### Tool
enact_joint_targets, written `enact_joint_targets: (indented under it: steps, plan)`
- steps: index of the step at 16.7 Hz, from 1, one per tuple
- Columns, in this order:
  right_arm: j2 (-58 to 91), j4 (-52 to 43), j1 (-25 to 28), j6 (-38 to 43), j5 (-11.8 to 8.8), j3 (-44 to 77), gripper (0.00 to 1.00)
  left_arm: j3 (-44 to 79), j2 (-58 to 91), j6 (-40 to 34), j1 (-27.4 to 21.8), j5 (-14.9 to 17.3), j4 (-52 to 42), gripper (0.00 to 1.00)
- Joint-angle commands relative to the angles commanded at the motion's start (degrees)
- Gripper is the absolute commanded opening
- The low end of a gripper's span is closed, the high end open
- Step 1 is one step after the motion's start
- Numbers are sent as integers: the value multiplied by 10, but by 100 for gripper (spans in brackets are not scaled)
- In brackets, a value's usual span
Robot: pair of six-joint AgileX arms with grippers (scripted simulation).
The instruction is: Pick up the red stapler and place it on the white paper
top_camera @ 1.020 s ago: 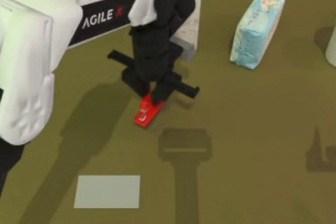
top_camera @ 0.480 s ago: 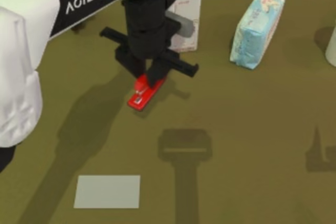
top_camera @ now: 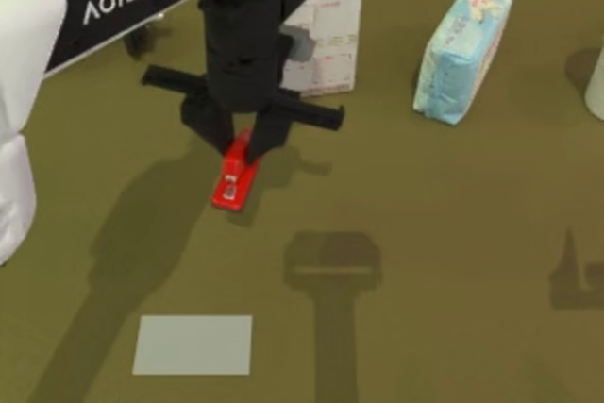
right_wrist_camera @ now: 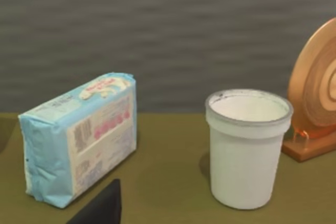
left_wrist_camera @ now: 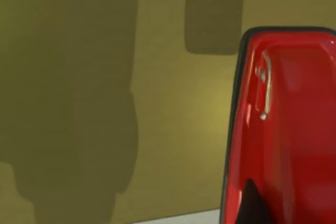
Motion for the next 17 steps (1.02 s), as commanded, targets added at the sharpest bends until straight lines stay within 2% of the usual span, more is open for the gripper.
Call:
enact_joint_targets:
  steps: [3,8,13,17]
  plan:
    - [0,0,0,0,0,0,100,-58,-48,-162,-1,-16,-10,0]
    - [0,0,0,0,0,0,100,-185,-137,-508,-3,-27,-10,0]
    - [0,0,0,0,0,0,100,-305,-223,-808,-7,-11,22,0]
    - [0,0,0,0,0,0,100,-375,-285,-982,-7,13,68,0]
